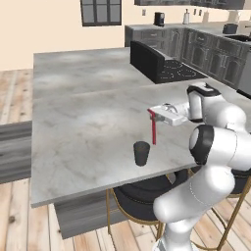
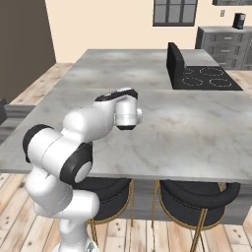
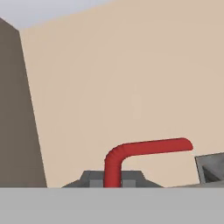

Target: Take a straw from the drawer in front and place it inside the glass cup on the dining counter.

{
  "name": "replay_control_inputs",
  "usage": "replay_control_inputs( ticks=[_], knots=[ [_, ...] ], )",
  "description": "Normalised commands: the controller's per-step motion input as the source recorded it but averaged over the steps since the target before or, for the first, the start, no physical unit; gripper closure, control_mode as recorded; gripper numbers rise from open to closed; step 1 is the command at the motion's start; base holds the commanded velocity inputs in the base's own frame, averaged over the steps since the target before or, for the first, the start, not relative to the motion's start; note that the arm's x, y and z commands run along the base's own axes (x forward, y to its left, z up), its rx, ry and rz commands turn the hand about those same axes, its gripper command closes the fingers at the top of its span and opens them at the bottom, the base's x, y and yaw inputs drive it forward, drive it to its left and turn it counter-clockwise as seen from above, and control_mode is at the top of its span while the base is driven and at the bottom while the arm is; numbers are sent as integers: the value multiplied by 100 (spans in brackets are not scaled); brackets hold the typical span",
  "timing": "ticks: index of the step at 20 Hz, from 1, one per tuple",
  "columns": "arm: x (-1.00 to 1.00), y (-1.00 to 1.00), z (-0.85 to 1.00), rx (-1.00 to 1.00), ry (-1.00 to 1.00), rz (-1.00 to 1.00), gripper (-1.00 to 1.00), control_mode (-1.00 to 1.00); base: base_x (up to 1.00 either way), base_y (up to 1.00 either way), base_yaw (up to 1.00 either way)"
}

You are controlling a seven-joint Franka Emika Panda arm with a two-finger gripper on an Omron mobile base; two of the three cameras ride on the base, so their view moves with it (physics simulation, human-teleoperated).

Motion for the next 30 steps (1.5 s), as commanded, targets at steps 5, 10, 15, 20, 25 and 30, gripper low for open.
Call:
replay_control_inputs(
  ticks=[5, 10, 15, 20, 25, 30],
  knots=[
    [0, 4, 6, 9, -16, 12, 100, -100, 0, 0, 0],
    [0, 0, -2, 7, -9, 10, 100, -100, 0, 0, 0],
    [0, 0, -22, 8, -5, 12, 100, -100, 0, 0, 0],
    [0, 0, -24, 7, -9, 13, 100, -100, 0, 0, 0],
    [3, 0, -3, 9, -7, 11, 100, -100, 0, 0, 0],
    [11, 0, 0, 7, -8, 7, 100, -100, 0, 0, 0]
  ],
)
